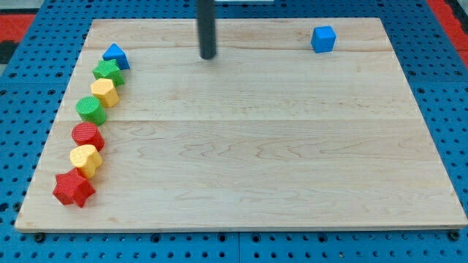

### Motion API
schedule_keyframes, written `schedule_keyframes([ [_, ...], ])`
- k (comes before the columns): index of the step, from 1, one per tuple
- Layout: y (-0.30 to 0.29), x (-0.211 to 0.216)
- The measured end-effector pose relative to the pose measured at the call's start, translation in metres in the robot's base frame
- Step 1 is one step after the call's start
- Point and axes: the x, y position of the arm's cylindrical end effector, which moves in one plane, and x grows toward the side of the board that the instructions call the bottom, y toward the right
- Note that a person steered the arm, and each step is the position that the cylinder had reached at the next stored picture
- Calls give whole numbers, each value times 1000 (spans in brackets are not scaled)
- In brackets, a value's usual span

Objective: Pull blue triangle left into blue cube

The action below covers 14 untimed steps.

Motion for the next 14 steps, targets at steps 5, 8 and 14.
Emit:
schedule_keyframes([
  [5,-195,32],
  [8,-151,25],
  [14,22,-36],
])
